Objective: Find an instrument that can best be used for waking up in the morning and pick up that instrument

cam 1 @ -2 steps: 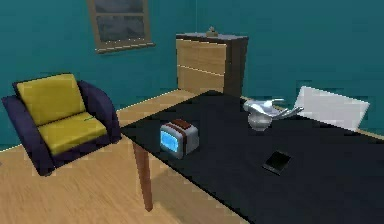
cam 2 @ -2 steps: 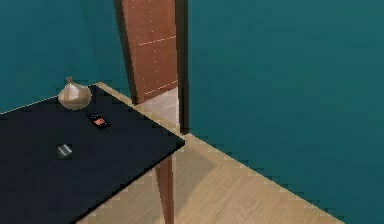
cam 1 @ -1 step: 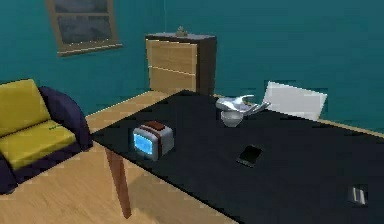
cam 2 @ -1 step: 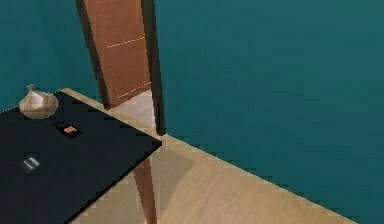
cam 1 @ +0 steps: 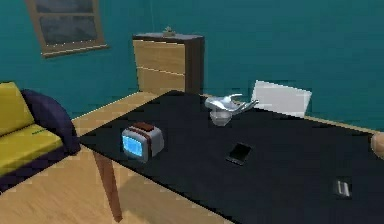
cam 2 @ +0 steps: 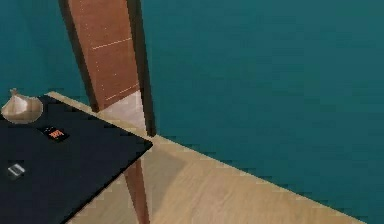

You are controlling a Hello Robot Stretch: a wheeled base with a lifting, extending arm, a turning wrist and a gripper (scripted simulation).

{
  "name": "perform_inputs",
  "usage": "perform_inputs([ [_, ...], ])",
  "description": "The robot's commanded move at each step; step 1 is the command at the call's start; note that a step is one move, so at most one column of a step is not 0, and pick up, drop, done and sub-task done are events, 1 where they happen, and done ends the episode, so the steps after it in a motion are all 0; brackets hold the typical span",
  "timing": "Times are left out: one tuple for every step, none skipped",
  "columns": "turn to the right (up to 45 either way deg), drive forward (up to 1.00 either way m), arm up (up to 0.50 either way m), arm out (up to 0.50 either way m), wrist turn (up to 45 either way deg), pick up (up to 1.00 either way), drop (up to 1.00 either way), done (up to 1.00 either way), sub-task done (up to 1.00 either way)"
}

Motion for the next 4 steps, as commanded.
perform_inputs([
  [0.0,0.25,0.0,0.0,0.0,0.0,0.0,0.0,0.0],
  [-45.0,0.0,0.0,0.0,0.0,0.0,0.0,0.0,0.0],
  [-45.0,0.0,0.0,0.0,0.0,0.0,0.0,0.0,0.0],
  [-18.0,0.0,0.0,0.0,0.0,0.0,0.0,0.0,0.0],
])
